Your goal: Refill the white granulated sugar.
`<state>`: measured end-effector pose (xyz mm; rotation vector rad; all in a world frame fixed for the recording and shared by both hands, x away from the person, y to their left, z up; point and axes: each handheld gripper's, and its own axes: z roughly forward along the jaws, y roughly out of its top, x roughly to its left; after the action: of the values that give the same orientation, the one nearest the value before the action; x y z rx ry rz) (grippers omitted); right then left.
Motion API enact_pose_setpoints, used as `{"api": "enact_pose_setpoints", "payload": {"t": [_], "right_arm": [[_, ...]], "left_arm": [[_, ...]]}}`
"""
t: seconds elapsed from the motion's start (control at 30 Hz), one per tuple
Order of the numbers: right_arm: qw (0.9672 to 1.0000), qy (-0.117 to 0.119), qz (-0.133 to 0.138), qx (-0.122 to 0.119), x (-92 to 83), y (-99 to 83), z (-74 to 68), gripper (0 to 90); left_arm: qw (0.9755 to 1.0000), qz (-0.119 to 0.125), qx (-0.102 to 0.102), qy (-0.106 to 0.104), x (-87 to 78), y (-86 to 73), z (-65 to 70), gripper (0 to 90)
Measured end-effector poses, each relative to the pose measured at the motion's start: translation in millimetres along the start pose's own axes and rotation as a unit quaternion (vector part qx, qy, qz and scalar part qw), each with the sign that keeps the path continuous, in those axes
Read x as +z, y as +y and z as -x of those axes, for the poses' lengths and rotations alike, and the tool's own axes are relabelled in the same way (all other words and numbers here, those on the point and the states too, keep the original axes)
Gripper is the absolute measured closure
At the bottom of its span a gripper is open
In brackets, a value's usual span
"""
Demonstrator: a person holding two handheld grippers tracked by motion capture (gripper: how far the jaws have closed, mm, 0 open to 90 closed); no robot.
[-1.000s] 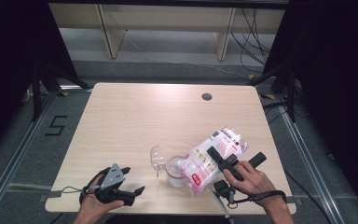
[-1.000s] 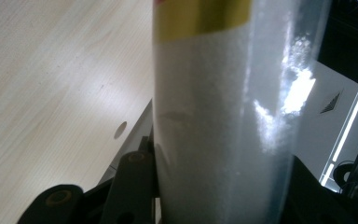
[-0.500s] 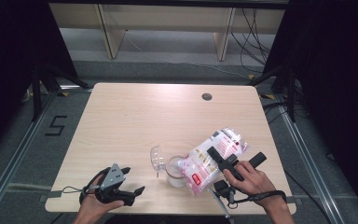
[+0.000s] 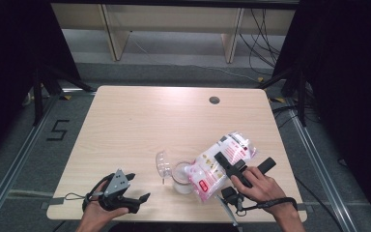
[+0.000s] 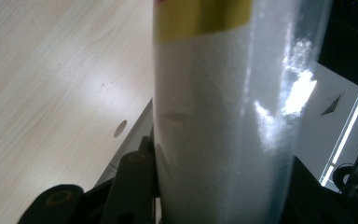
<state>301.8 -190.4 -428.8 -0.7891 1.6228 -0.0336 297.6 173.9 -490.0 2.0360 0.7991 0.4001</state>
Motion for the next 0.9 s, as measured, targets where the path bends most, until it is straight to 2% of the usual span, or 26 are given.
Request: {"api": "enact_pose_setpoints", "payload": {"t": [0.63,0.7,0.73,0.9], "right_arm": [[1.0000,0.003,-0.001,-0.009,-0.6,0.8,2.0,67.2],[1.0000,0.003,-0.001,-0.009,-0.7,0.7,2.2,67.2],[1.0000,0.003,0.001,0.000,-0.5,0.8,1.1,67.2],[0.9999,0.005,-0.002,-0.009,-1.0,-0.1,2.5,67.2]], "left_arm": [[1.0000,0.001,0.001,0.002,0.0,-0.1,0.3,15.3],[1.0000,0.001,0.000,0.001,0.1,-0.1,0.2,15.3],[1.0000,0.000,0.000,0.003,-0.1,-0.1,0.4,15.3],[1.0000,0.001,0.000,0.002,0.1,-0.1,0.4,15.4]]}}
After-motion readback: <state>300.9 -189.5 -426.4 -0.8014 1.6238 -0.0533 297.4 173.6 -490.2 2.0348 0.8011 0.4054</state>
